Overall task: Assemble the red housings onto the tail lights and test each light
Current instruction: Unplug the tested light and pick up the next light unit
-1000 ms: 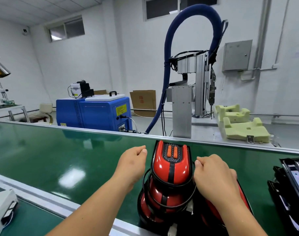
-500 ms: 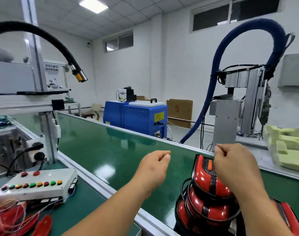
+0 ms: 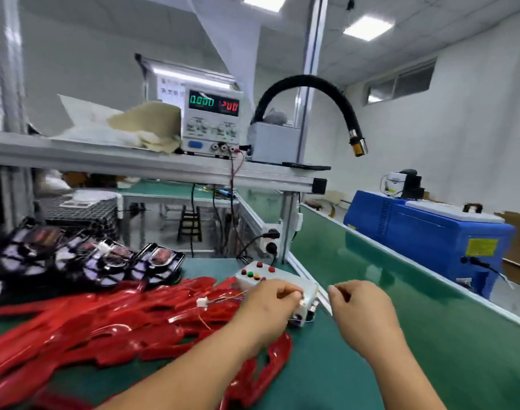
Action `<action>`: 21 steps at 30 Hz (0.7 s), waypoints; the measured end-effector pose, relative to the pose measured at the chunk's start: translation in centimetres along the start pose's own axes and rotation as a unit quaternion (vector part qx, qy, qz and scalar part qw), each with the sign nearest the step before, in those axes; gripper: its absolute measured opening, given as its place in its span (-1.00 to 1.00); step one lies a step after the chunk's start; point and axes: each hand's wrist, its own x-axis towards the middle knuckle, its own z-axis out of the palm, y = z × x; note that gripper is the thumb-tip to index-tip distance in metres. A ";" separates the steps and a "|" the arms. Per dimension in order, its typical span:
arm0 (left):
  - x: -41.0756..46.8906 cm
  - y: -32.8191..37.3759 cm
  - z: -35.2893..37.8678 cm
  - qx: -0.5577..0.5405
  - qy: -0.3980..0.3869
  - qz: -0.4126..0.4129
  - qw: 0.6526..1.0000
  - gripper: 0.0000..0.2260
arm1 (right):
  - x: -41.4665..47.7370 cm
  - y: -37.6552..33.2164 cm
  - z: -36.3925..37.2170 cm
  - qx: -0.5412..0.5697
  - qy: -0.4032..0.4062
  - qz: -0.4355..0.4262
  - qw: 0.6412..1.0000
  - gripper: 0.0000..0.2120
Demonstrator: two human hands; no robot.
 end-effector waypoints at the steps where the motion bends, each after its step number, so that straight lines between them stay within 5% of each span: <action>1: -0.2 -1.0 -1.7 0.002 0.020 -0.008 1.000 -0.85 | 0.2 -1.5 1.4 0.001 -0.016 -0.019 1.000 -0.62; 11: -1.8 -8.6 -14.4 0.047 0.152 -0.099 0.982 -0.83 | 0.8 -15.9 14.5 0.029 -0.142 -0.149 0.978 -0.68; 21: 0.0 -14.7 -22.0 0.207 0.208 -0.124 0.948 -0.75 | 1.2 -23.4 24.9 0.012 -0.221 -0.204 0.954 -0.71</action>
